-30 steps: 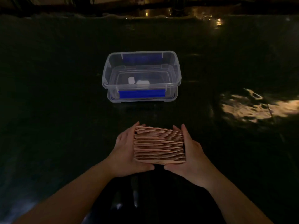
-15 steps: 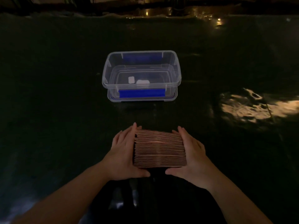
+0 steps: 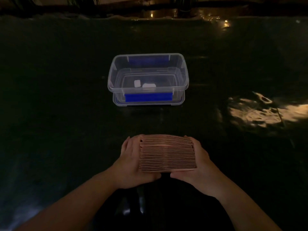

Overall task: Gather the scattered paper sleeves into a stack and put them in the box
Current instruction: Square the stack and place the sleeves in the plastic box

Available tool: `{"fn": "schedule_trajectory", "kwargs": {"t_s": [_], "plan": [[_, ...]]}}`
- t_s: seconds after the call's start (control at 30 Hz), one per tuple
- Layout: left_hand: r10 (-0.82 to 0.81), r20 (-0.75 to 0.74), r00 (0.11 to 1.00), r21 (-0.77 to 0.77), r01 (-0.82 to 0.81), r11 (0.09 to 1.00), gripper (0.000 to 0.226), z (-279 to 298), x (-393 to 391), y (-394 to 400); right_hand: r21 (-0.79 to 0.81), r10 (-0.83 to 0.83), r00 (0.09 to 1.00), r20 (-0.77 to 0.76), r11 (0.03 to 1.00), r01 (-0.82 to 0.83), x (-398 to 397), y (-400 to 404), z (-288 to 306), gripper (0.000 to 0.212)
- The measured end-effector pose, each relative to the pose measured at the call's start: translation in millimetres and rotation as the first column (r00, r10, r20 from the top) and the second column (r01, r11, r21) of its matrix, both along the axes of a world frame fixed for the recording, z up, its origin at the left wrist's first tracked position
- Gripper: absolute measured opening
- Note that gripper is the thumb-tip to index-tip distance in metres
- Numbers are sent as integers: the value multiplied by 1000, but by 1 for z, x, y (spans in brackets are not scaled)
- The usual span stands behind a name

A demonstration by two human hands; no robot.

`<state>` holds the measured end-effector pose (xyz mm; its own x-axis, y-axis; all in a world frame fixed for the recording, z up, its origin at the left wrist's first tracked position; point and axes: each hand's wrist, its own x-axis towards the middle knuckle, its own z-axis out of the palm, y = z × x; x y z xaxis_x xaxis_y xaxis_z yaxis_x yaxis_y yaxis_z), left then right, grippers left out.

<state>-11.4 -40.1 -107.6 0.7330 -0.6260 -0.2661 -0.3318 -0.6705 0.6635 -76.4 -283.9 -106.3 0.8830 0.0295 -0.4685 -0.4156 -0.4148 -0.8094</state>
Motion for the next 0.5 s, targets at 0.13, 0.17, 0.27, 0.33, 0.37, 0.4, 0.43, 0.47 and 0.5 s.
{"fn": "schedule_trajectory", "kwargs": {"t_s": [0.13,0.17,0.27,0.33,0.37,0.4,0.43,0.47,0.5], "plan": [[32,-392,920,-279,-152,948,101,18,-2,5,284,-97,995,-16,954,98,-9,5,21,88],[36,-474,880,-307,-203,930,103,22,-2,6,330,-125,992,-31,935,129,-10,6,23,87],[50,-727,684,-333,-416,846,104,30,-1,5,490,-178,974,-137,843,223,-10,10,26,94],[54,-858,511,-266,-531,804,100,32,1,3,570,-149,948,-282,768,291,-10,13,27,100],[69,-883,464,-228,-553,802,99,32,2,2,586,-127,931,-342,745,318,-9,14,28,102],[84,-893,443,-199,-555,808,98,32,3,2,581,-114,917,-383,742,335,-8,15,28,102],[98,-896,434,-176,-547,819,98,31,4,2,563,-108,905,-411,751,346,-8,16,28,99],[108,-897,428,-153,-531,833,100,30,5,3,543,-108,899,-425,764,349,-9,15,28,97],[108,-900,423,-137,-509,850,102,29,5,5,526,-110,896,-430,776,348,-9,16,28,98]]}}
